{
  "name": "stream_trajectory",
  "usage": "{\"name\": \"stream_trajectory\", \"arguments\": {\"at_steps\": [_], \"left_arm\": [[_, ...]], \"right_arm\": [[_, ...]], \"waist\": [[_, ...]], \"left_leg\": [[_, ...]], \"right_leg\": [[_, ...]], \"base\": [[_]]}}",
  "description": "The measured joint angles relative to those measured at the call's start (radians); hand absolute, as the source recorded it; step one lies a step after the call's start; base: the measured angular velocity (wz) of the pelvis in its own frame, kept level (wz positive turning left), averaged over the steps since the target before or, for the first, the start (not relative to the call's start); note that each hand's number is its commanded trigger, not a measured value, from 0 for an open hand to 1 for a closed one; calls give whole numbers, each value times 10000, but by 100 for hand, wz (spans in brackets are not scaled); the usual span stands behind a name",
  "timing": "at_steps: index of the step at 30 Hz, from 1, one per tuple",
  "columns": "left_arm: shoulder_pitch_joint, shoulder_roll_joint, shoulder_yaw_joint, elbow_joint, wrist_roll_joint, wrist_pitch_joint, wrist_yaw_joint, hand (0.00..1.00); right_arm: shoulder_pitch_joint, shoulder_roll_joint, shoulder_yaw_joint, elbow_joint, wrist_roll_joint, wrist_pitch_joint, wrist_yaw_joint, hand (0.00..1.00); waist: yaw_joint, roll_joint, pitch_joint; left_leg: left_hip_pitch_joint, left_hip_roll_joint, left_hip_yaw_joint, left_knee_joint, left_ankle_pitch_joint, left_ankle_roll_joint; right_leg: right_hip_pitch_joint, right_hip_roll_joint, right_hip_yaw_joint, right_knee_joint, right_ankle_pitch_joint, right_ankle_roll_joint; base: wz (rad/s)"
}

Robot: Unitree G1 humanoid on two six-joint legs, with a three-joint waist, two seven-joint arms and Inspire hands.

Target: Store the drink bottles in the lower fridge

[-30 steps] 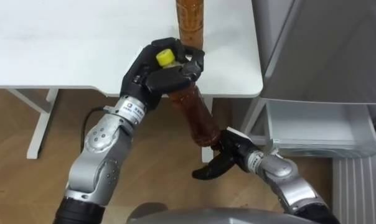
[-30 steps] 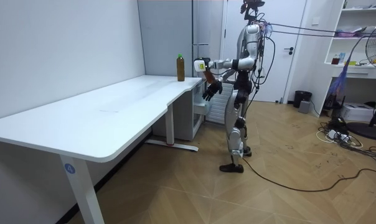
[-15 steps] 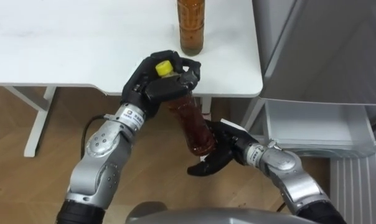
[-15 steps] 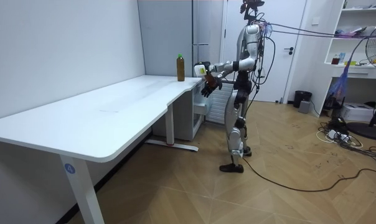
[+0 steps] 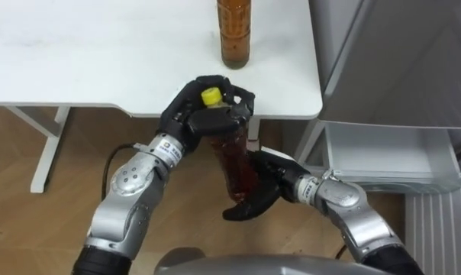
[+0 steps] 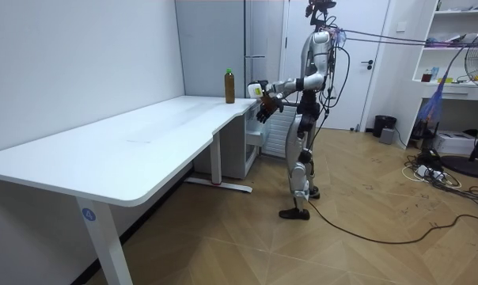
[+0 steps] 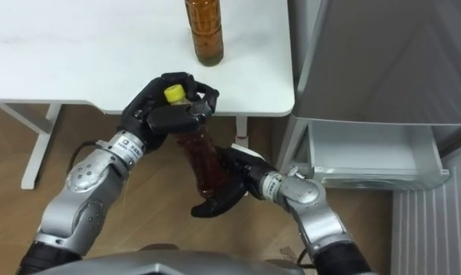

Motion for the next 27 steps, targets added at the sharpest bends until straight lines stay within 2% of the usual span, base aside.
{"name": "stream_trajectory", "arguments": {"at_steps": [6,7,8,9,10,16,21,25,27], "left_arm": [[-5,-13,-214,15,103,0,-283,100],[-9,-12,-215,68,103,-1,-282,100],[-9,-9,-224,145,104,-1,-280,100],[-13,-11,-231,261,104,-1,-278,100],[-20,-9,-238,323,105,-1,-278,100],[-38,-4,-302,633,137,-1,-276,100],[-63,-3,-332,632,142,-5,-308,100],[-101,-2,-331,633,147,-152,-353,100],[-128,-32,-310,632,113,-153,-353,78]], "right_arm": [[-1,-42,32,2,487,0,-2,0],[-1,-92,93,2,731,-1,-5,4],[-7,-119,144,1,833,-8,-4,25],[-8,-161,207,2,880,-8,-2,89],[-8,-179,229,2,882,-8,-2,100],[-12,-276,333,4,882,-8,-3,100],[-12,-300,378,12,844,-5,1,100],[-12,-321,390,19,877,-5,25,100],[-12,-324,385,18,1030,-5,0,100]], "waist": [[-26,0,0],[-28,0,0],[-30,-1,1],[-35,-2,3],[-35,-4,5],[-39,-28,48],[-40,-33,52],[-39,-33,52],[-37,-34,52]], "left_leg": [[0,0,0,-1,0,0],[0,0,1,-1,0,0],[0,0,1,-3,0,0],[-1,0,1,-4,0,0],[-2,0,0,-4,0,0],[-24,0,-3,-2,-1,-1],[-39,0,-8,-1,-5,-1],[-39,0,-8,-1,-5,-2],[-45,0,-8,-2,-6,-3]], "right_leg": [[-1,0,-1,-5,1,-1],[1,0,-3,-6,1,-1],[1,0,-7,-12,1,-1],[1,0,-7,-17,1,-1],[0,0,-7,-18,1,-1],[-14,2,-9,-19,1,-1],[-21,3,-10,-16,1,-1],[-22,3,-11,-17,1,-1],[-31,3,-11,-18,1,-1]], "base": [[0],[0],[0],[0],[0],[0],[0],[0],[0]]}}
